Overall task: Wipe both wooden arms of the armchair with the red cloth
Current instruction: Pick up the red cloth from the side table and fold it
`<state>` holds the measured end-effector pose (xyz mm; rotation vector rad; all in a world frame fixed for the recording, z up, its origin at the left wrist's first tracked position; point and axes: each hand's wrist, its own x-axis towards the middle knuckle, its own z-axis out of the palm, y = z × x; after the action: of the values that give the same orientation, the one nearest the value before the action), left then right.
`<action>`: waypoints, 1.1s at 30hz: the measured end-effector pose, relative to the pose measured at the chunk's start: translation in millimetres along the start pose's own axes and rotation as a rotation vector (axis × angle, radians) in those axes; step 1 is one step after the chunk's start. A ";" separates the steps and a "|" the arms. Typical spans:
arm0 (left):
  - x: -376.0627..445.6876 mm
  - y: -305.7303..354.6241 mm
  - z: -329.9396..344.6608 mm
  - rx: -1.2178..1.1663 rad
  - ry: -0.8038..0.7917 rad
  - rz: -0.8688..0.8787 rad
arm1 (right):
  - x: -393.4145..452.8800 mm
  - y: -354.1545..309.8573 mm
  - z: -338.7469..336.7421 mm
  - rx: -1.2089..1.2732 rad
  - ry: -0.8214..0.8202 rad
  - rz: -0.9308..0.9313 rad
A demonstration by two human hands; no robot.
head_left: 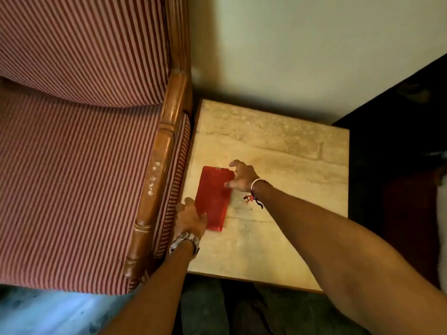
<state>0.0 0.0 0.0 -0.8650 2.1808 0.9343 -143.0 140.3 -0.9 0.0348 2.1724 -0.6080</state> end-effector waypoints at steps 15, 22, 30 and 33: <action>36.5 -23.1 24.4 -0.233 -0.138 -0.063 | 39.3 12.7 61.3 0.276 0.280 0.149; 21.3 -8.4 9.6 -0.408 -0.118 -0.025 | 33.2 1.1 49.4 0.908 0.274 0.177; -32.6 -5.1 -63.3 -0.371 0.077 0.190 | -29.2 -46.1 18.7 1.274 0.252 -0.005; -54.4 -15.9 -100.3 -0.370 0.138 0.250 | -53.4 -74.4 14.6 1.323 0.188 -0.148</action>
<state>17.8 -69.0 90.5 -0.8559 2.3092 1.4751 -115.7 78.3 62.4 0.6453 1.5638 -2.0644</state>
